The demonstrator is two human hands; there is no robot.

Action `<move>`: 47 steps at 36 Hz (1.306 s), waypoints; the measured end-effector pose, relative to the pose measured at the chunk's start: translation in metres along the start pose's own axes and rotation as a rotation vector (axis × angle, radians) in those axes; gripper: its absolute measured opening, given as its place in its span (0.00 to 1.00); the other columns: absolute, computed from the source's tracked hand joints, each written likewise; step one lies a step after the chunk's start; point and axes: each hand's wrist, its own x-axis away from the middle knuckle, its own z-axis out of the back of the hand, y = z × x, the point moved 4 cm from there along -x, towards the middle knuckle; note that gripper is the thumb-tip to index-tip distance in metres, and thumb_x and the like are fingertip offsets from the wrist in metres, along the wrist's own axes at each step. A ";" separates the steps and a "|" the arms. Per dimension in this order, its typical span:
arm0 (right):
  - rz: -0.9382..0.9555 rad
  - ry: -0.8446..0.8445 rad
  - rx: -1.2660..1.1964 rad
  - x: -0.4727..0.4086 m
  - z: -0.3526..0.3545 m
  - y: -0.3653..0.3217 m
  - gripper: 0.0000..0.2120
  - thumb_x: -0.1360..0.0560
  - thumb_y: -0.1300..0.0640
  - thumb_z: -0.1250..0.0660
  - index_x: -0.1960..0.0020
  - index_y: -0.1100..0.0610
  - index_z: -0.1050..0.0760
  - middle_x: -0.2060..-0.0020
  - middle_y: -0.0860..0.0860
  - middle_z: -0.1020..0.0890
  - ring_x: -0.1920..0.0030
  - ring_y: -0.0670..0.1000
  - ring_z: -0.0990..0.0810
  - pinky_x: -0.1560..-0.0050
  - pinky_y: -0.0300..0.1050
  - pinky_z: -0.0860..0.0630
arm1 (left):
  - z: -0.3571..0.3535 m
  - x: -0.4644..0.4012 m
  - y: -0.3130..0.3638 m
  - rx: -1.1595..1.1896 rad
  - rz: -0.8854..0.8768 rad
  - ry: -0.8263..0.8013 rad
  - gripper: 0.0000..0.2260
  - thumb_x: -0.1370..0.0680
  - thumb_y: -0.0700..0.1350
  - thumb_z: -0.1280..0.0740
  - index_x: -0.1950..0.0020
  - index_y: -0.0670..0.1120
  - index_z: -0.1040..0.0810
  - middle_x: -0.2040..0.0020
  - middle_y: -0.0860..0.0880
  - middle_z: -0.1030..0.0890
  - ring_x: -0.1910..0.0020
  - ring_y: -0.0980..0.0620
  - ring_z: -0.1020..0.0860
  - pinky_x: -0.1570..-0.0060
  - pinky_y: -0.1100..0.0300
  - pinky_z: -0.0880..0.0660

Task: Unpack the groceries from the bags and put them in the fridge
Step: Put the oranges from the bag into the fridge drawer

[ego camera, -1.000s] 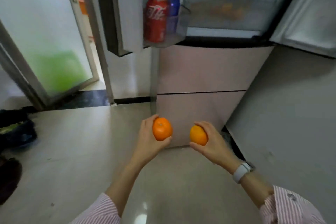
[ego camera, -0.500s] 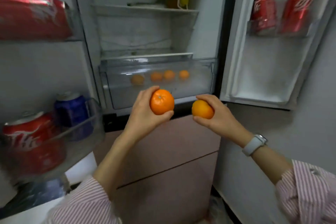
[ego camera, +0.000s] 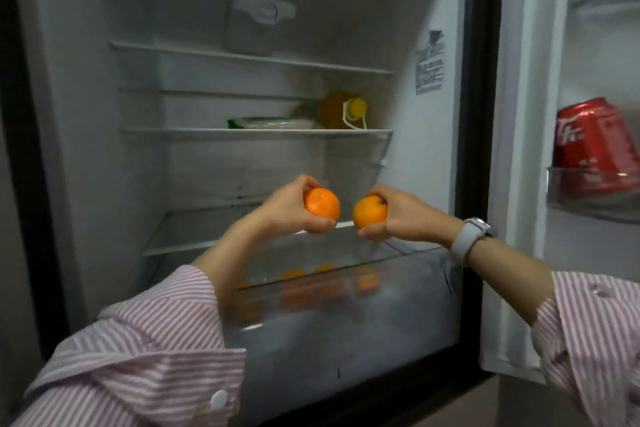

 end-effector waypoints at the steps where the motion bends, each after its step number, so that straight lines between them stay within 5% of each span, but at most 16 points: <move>1: 0.004 -0.060 0.027 -0.010 -0.004 0.005 0.34 0.34 0.49 0.25 0.33 0.55 0.35 0.40 0.54 0.26 0.44 0.53 0.26 0.48 0.43 0.29 | -0.003 -0.007 -0.007 -0.046 0.001 -0.058 0.32 0.35 0.51 0.23 0.35 0.49 0.34 0.42 0.49 0.27 0.47 0.51 0.27 0.49 0.56 0.27; 9: 0.104 -0.663 0.277 -0.073 -0.068 0.029 0.29 0.33 0.54 0.25 0.36 0.54 0.34 0.45 0.51 0.27 0.47 0.51 0.26 0.49 0.45 0.25 | -0.033 -0.026 -0.061 -0.419 0.023 -0.416 0.35 0.33 0.53 0.25 0.30 0.50 0.36 0.36 0.49 0.29 0.41 0.50 0.28 0.44 0.57 0.28; 15: 0.184 -1.040 0.410 -0.086 -0.132 0.040 0.31 0.35 0.56 0.24 0.37 0.54 0.35 0.46 0.51 0.29 0.43 0.56 0.26 0.42 0.54 0.25 | -0.078 -0.011 -0.095 -0.461 -0.035 -0.587 0.30 0.33 0.52 0.25 0.35 0.51 0.33 0.41 0.49 0.28 0.45 0.49 0.26 0.47 0.56 0.27; 18: 0.243 -1.151 0.457 -0.083 -0.150 0.045 0.29 0.31 0.55 0.27 0.35 0.56 0.37 0.46 0.55 0.28 0.52 0.53 0.27 0.52 0.45 0.23 | -0.098 0.001 -0.105 -0.408 -0.127 -0.600 0.26 0.31 0.53 0.27 0.37 0.50 0.32 0.41 0.48 0.29 0.45 0.50 0.27 0.47 0.60 0.29; 20: 0.288 -1.148 0.473 -0.080 -0.156 0.048 0.25 0.28 0.56 0.31 0.36 0.56 0.37 0.49 0.56 0.28 0.59 0.51 0.28 0.64 0.38 0.27 | -0.107 0.007 -0.113 -0.429 -0.146 -0.607 0.23 0.29 0.53 0.29 0.38 0.47 0.31 0.41 0.47 0.29 0.45 0.49 0.28 0.49 0.60 0.30; 26: 0.340 -1.114 0.449 -0.079 -0.168 0.053 0.21 0.30 0.51 0.29 0.43 0.51 0.37 0.57 0.48 0.29 0.60 0.49 0.31 0.67 0.38 0.36 | -0.119 0.019 -0.134 -0.484 -0.029 -0.659 0.30 0.31 0.57 0.30 0.34 0.47 0.35 0.39 0.47 0.32 0.42 0.48 0.30 0.47 0.51 0.27; 29: 0.334 -1.123 0.435 -0.081 -0.166 0.053 0.27 0.31 0.49 0.28 0.37 0.50 0.37 0.53 0.47 0.30 0.55 0.49 0.30 0.66 0.36 0.35 | -0.121 0.019 -0.138 -0.486 0.001 -0.669 0.32 0.32 0.61 0.33 0.33 0.48 0.36 0.38 0.48 0.33 0.43 0.47 0.29 0.48 0.51 0.26; 33: 0.279 -1.113 0.371 -0.086 -0.161 0.053 0.29 0.30 0.51 0.28 0.33 0.51 0.35 0.43 0.49 0.28 0.47 0.49 0.29 0.50 0.39 0.29 | -0.118 0.012 -0.134 -0.485 0.030 -0.706 0.33 0.30 0.61 0.31 0.30 0.49 0.38 0.36 0.48 0.36 0.39 0.48 0.32 0.44 0.50 0.27; 38: 0.190 -1.076 0.232 -0.095 -0.150 0.049 0.22 0.31 0.52 0.27 0.39 0.52 0.28 0.42 0.53 0.23 0.45 0.51 0.24 0.39 0.51 0.26 | -0.101 -0.007 -0.108 -0.390 -0.013 -0.640 0.23 0.27 0.53 0.30 0.36 0.47 0.29 0.42 0.46 0.30 0.45 0.49 0.27 0.45 0.63 0.33; 47: 0.209 -0.594 0.132 -0.091 -0.095 0.025 0.18 0.26 0.51 0.32 0.38 0.53 0.28 0.47 0.48 0.21 0.47 0.49 0.23 0.44 0.41 0.27 | -0.045 -0.025 -0.085 -0.656 -0.047 -0.413 0.21 0.24 0.56 0.35 0.34 0.49 0.29 0.38 0.47 0.27 0.42 0.49 0.26 0.47 0.59 0.31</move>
